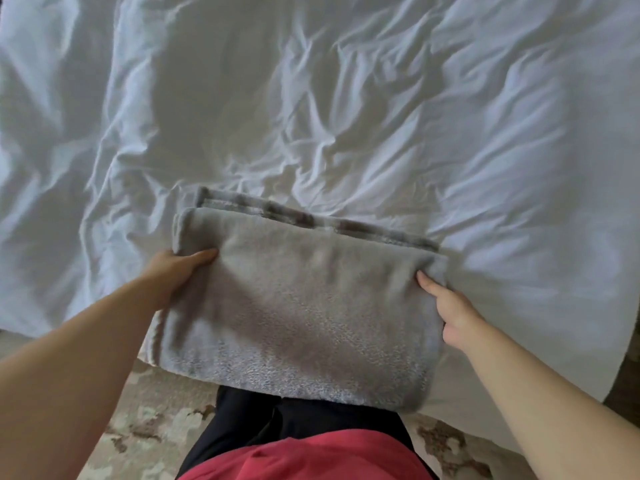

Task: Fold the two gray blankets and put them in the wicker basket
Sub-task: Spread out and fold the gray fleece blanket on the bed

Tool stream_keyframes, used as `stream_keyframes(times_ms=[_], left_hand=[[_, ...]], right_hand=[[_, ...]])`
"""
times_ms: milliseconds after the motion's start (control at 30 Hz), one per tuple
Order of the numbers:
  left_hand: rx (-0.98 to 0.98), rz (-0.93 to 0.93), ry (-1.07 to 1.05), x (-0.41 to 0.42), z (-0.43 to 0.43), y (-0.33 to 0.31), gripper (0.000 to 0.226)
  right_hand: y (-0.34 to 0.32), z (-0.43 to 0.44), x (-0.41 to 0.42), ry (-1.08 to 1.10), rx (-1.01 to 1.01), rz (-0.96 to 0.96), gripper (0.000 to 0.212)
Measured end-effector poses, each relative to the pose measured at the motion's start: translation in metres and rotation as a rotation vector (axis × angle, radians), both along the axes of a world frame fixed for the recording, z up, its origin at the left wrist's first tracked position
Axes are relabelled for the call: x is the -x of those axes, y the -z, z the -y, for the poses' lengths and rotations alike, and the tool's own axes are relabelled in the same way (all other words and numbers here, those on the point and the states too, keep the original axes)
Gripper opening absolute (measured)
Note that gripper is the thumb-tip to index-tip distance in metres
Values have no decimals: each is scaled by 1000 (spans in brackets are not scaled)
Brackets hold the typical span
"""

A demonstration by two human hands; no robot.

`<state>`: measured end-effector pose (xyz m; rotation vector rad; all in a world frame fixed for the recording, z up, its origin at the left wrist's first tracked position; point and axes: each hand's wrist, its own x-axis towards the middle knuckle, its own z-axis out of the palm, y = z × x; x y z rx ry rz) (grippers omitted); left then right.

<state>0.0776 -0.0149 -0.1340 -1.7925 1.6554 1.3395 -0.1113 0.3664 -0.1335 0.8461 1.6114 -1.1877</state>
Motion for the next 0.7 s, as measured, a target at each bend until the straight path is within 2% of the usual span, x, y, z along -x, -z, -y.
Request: stream_keyframes(times_ms=[100,200,300,433,567,633,700], left_hand=[[-56,-142,-15,0,5,-9,31],[23,-320,-17,1,15,-25,21],[115,-331,-52,10,32,-32,25],[171,-264,0,38,44,-12,37],[37,-148,-37,61,44,4,47],[-32,-201,-67,66,45,1,39],[-162,-350,-125,64,50,-5,28]], right_hand=[[-14,5,0,48,69,19,26],[-33,9,8,154,92,-37,18],[-43,16,20,224,98,-90,22],[-31,35,40,222,-22,-115,40],[-16,51,53,128,-137,-108,43],[-16,55,59,108,-135,-81,35],[-23,57,64,140,-59,-120,17]])
